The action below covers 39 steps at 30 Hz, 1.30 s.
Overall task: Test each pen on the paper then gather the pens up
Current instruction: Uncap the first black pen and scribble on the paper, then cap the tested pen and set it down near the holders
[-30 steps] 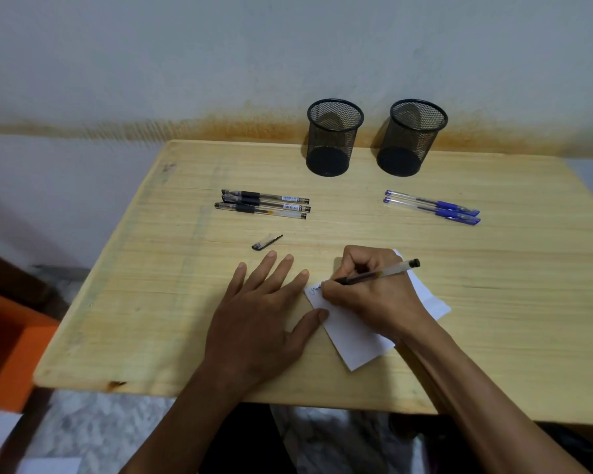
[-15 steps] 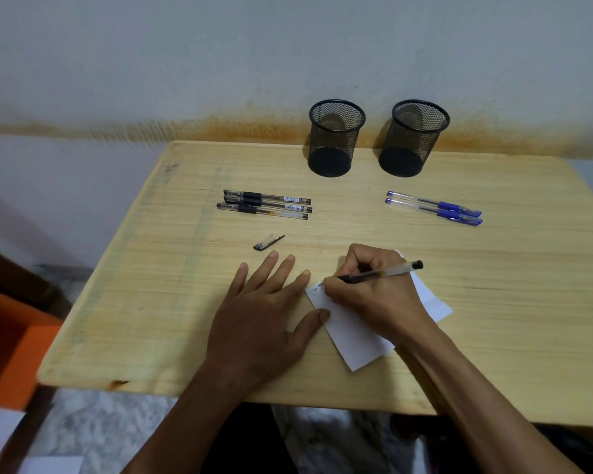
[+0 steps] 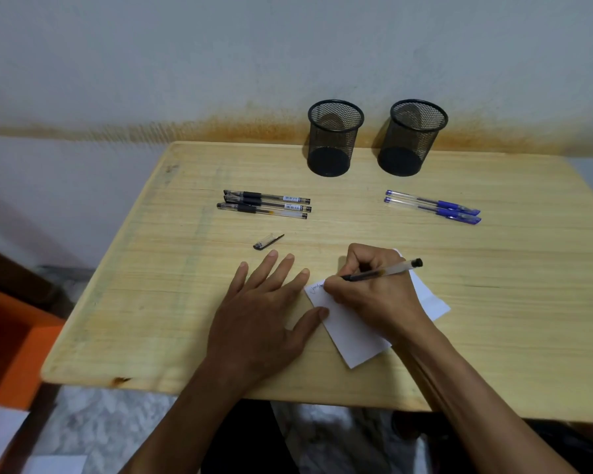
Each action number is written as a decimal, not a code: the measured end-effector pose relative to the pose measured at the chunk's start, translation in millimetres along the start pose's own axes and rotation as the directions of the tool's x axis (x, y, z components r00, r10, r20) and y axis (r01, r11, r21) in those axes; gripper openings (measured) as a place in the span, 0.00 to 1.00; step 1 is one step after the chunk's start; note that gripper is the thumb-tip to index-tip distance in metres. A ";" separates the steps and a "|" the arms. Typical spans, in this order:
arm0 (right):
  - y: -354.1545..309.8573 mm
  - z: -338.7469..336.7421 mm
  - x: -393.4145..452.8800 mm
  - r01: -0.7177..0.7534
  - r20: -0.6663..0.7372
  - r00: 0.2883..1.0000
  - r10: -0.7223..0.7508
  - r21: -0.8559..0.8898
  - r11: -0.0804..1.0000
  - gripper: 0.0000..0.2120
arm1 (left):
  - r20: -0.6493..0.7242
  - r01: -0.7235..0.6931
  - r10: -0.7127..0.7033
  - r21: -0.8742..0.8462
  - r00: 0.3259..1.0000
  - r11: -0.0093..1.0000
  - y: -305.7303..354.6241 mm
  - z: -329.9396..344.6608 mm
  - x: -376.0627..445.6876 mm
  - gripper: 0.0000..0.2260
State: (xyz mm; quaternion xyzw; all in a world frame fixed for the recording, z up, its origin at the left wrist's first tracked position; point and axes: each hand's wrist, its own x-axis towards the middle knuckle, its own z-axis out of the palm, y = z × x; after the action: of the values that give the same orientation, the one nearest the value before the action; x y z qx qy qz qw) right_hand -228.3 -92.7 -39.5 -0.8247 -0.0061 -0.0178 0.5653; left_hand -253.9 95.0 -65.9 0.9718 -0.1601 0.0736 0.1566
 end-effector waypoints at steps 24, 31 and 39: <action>-18.6 -43.1 -12.6 -0.135 -0.063 0.979 0.192 0.508 0.851 0.07 | -0.239 0.377 -0.399 -0.135 0.885 0.916 -8.9 -13.4 54.6 0.13; -20.2 -52.5 -21.5 -0.128 -0.089 0.978 0.190 0.460 0.879 0.06 | -0.273 0.340 -0.375 -0.166 0.886 0.925 -12.6 -7.8 48.8 0.05; -35.2 -68.1 -27.0 0.003 -0.137 0.988 0.075 0.491 0.871 0.02 | -0.266 0.166 -0.376 -0.577 0.888 0.800 33.5 -26.6 50.4 0.03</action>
State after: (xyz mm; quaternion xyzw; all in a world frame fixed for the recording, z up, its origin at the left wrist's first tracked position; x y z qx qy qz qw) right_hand -257.9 -143.3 16.9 -0.6508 0.0481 -0.0679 0.7546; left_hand -220.2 59.1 -21.7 0.8695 0.0012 0.1822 0.4592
